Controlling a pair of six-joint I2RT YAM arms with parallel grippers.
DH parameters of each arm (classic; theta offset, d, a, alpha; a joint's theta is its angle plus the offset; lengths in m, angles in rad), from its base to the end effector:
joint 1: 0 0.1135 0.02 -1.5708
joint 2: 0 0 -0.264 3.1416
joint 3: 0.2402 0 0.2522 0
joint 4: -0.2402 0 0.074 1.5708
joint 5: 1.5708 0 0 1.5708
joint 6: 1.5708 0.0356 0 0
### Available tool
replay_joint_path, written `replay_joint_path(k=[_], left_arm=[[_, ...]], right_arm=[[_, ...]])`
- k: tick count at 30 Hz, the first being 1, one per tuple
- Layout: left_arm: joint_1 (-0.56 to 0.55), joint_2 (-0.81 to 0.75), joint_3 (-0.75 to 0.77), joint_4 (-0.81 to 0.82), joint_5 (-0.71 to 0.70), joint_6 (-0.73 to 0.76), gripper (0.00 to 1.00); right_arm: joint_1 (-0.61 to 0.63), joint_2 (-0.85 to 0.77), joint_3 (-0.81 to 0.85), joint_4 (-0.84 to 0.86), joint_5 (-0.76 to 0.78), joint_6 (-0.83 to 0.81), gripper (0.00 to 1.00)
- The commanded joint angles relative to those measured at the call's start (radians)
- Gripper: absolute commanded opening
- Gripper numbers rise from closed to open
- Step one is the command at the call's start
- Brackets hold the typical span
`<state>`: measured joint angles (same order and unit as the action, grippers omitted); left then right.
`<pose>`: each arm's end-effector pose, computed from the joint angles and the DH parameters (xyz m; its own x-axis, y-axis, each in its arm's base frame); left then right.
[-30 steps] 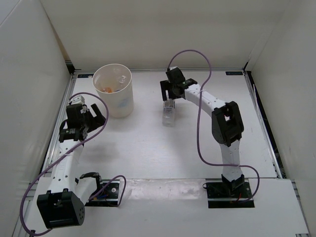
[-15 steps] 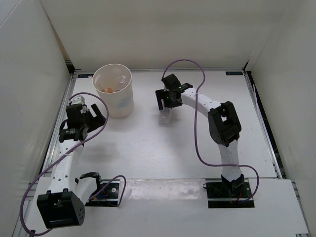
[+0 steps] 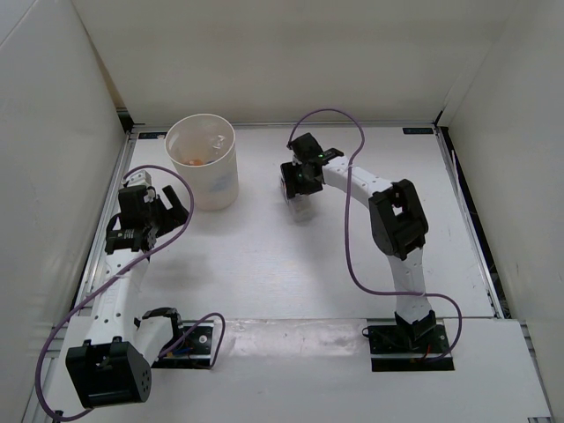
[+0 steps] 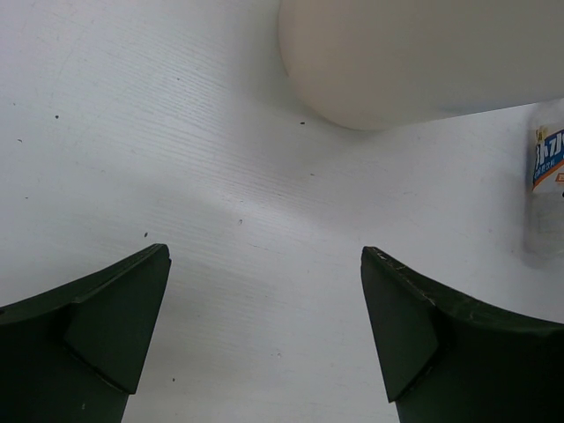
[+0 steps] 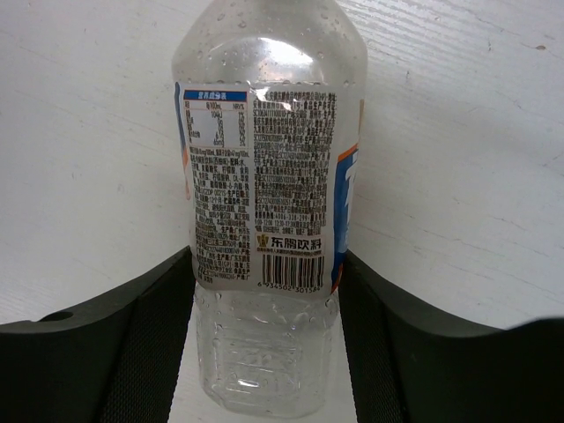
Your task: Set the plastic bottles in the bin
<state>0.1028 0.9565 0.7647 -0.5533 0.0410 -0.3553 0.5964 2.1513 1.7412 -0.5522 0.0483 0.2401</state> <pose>0.1994 0.0191 0.2671 -0.6071 -0.4120 -0.6794 -0.3026 0.9105 -0.2817 0.3948 0.2659 0.2017 -0.7874 -0.2474 -0.5647 -0.3613 0.9273 0.0975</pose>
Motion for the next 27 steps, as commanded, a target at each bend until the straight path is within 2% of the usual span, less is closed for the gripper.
replay_joint_path(k=[1, 4, 8, 16, 18, 19, 22, 23, 26, 27], left_arm=[[0.000, -0.009, 0.001, 0.001, -0.001, 0.010, 1.00], [0.000, -0.009, 0.002, -0.003, -0.003, 0.012, 1.00], [-0.002, -0.010, 0.001, 0.001, -0.001, 0.010, 1.00], [0.000, -0.016, -0.005, 0.004, -0.003, 0.009, 1.00], [-0.002, -0.018, -0.004, 0.006, -0.004, 0.010, 1.00], [0.000, -0.019, -0.004, 0.004, -0.003, 0.010, 1.00], [0.000, -0.022, -0.004, 0.007, -0.001, 0.010, 1.00], [0.000, -0.021, -0.007, 0.012, -0.003, 0.007, 1.00], [0.000, -0.022, -0.005, 0.010, -0.003, 0.009, 1.00], [0.000, -0.022, -0.008, 0.015, -0.006, 0.009, 1.00]], right_arm=[[-0.003, 0.019, -0.015, -0.095, -0.037, -0.051, 0.52], [-0.009, 0.002, -0.051, -0.106, -0.074, -0.076, 0.52], [-0.015, -0.015, -0.074, -0.110, -0.097, -0.102, 0.58], [-0.027, -0.008, -0.055, -0.149, -0.146, -0.159, 0.56], [-0.030, -0.016, -0.069, -0.127, -0.165, -0.157, 0.50], [-0.035, -0.033, -0.072, -0.120, -0.203, -0.150, 0.39], [-0.035, -0.057, -0.059, -0.086, -0.202, -0.142, 0.20], [-0.035, -0.060, -0.054, -0.084, -0.199, -0.137, 0.11], [-0.038, -0.082, 0.029, -0.077, -0.202, -0.119, 0.00], [-0.040, -0.084, 0.049, -0.074, -0.202, -0.102, 0.00]])
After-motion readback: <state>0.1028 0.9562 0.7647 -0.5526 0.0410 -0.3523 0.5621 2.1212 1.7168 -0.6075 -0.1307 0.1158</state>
